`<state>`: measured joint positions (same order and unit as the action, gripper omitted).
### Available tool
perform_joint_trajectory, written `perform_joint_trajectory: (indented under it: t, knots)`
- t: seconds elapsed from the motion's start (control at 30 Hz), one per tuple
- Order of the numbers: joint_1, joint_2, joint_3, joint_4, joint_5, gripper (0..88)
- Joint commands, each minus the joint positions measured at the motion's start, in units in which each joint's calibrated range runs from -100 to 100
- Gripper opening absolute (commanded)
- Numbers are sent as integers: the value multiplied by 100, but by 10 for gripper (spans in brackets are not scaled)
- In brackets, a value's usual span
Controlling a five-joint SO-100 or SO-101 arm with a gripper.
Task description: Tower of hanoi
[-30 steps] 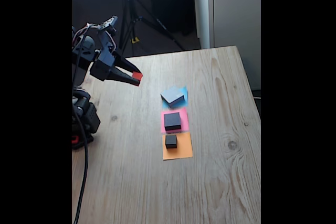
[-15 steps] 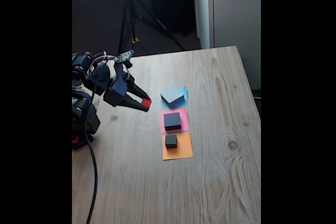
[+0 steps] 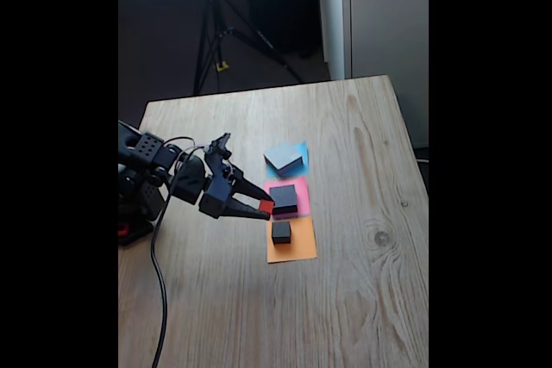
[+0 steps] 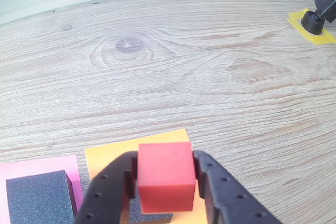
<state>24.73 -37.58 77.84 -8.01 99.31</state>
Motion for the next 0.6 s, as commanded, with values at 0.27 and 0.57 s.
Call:
perform_joint_trajectory:
  t: [0.27,0.57]
  knots:
    - [-28,1351,116,-1972,69,2]
    - [-53,2123,162,-2773,69,2]
